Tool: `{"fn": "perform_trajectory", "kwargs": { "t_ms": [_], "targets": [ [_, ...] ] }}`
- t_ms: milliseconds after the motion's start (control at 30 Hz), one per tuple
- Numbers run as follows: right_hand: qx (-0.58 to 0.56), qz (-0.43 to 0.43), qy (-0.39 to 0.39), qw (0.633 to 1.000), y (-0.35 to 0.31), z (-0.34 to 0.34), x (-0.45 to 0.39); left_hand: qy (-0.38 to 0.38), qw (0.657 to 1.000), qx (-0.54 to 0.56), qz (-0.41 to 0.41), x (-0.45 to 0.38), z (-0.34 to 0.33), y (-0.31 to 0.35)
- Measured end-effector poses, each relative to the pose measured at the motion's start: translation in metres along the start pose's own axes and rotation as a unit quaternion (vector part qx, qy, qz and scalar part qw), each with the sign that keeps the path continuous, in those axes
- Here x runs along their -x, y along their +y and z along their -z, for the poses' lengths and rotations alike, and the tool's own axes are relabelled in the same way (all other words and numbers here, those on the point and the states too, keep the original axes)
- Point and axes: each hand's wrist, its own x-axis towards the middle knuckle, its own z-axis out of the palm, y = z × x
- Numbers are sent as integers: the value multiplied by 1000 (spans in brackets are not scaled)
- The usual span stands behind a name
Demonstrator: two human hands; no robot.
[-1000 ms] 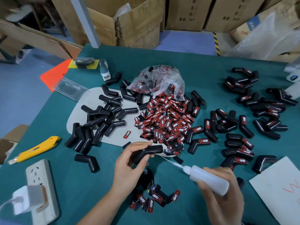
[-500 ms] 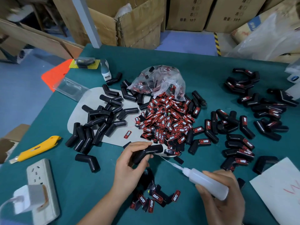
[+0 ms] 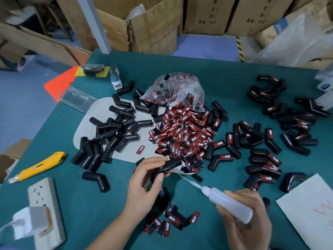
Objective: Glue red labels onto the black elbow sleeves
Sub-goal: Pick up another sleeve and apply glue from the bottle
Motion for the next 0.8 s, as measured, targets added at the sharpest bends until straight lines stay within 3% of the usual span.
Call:
{"fn": "perform_trajectory", "kwargs": {
  "t_ms": [300, 800],
  "targets": [
    [6, 40, 4, 999, -1, 1, -1, 0, 1000, -19, 6, 1, 3, -8],
    [13, 36, 3, 999, -5, 1, -2, 2, 1000, -24, 17, -1, 2, -7]
  ]
}}
